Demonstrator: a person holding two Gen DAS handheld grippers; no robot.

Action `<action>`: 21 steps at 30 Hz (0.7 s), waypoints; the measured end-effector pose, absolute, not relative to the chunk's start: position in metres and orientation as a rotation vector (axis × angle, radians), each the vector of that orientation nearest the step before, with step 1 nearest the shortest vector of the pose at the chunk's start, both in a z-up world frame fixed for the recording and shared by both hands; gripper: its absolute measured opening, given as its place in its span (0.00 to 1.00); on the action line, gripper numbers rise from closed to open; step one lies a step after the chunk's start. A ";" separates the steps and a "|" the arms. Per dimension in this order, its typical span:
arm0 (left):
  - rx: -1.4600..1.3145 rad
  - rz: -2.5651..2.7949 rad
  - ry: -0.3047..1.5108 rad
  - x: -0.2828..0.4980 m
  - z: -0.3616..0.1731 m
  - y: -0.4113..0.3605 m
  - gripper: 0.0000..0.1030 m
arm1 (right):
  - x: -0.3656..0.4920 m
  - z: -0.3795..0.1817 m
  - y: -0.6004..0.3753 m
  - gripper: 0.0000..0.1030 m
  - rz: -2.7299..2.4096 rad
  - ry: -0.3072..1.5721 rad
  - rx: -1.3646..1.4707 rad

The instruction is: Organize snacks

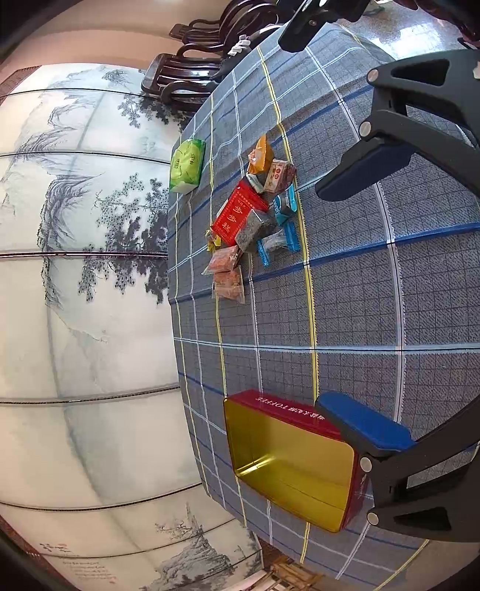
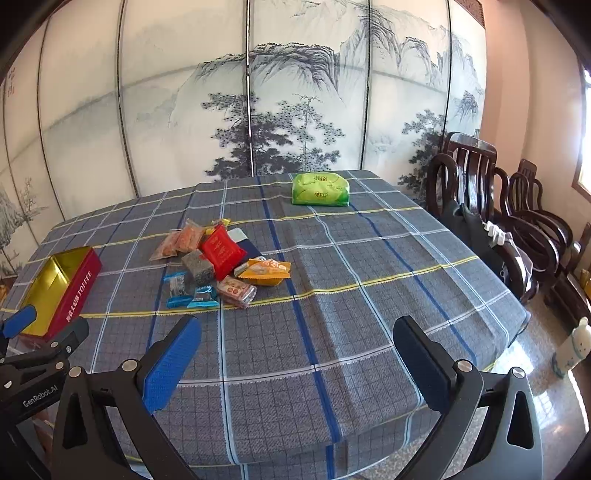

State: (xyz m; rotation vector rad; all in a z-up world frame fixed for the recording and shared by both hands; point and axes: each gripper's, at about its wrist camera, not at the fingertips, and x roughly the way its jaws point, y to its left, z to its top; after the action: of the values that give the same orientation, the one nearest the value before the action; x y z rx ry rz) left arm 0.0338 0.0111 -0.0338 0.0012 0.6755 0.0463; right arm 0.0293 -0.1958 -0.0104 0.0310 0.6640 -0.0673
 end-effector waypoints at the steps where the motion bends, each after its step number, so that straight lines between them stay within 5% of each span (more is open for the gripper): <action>1: 0.000 0.044 0.676 0.033 -0.034 0.011 1.00 | 0.029 -0.010 -0.195 1.00 -0.066 0.665 0.030; 21: 0.007 0.047 0.668 0.038 -0.033 0.008 1.00 | 0.030 -0.018 -0.195 1.00 -0.040 0.690 0.040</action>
State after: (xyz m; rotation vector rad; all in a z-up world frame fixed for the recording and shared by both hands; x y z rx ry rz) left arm 0.0379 0.0080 -0.0326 0.0068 0.6678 0.0469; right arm 0.0295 -0.1948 -0.0185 0.0404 0.6904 -0.0402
